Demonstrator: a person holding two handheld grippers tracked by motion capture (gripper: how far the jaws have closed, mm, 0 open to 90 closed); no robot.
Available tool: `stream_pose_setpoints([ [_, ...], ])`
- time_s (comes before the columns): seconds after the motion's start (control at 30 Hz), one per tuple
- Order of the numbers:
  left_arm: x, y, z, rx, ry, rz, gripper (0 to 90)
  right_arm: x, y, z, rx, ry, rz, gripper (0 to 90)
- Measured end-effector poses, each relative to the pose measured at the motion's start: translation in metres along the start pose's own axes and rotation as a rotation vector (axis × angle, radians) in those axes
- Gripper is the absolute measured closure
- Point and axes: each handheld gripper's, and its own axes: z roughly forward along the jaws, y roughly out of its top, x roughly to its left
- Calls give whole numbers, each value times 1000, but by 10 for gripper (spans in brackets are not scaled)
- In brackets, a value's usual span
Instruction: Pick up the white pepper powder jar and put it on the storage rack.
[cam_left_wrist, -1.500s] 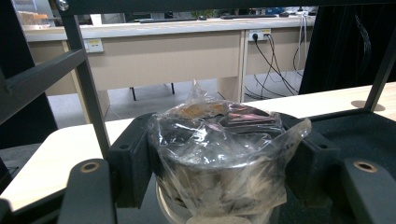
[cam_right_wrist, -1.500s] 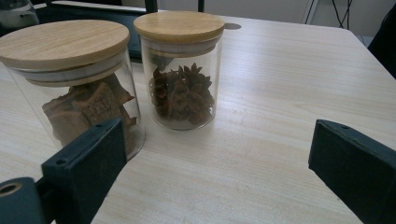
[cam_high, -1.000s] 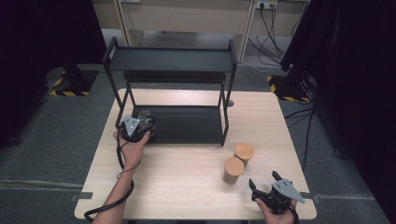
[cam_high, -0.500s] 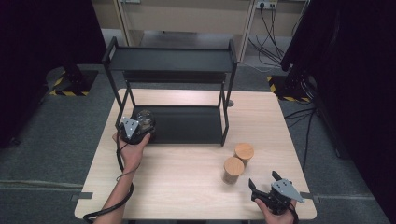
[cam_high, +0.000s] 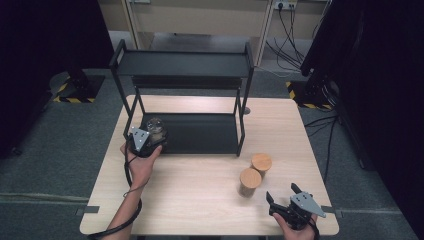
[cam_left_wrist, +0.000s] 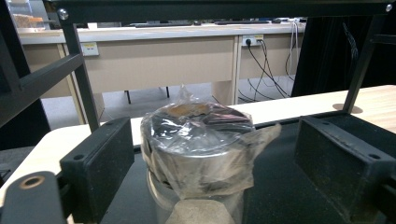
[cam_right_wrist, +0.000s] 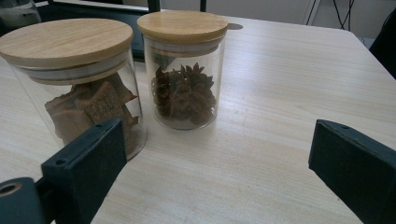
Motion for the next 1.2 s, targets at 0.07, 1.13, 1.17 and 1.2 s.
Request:
stream_pose_setpoints([
  [0.07, -1, 1, -1, -2, 0, 3, 113, 0, 0, 0, 0, 0, 0, 46],
  [1.13, -10, -8, -29, 6, 1, 22, 106, 0, 0, 0, 2, -1, -4, 44],
  [1.17, -11, -8, -29, 5, -4, 17, 106, 0, 0, 0, 2, -1, -4, 44],
  [1.2, -11, -7, -30, 1, -5, 10, 106, 0, 0, 0, 2, -1, -4, 44],
])
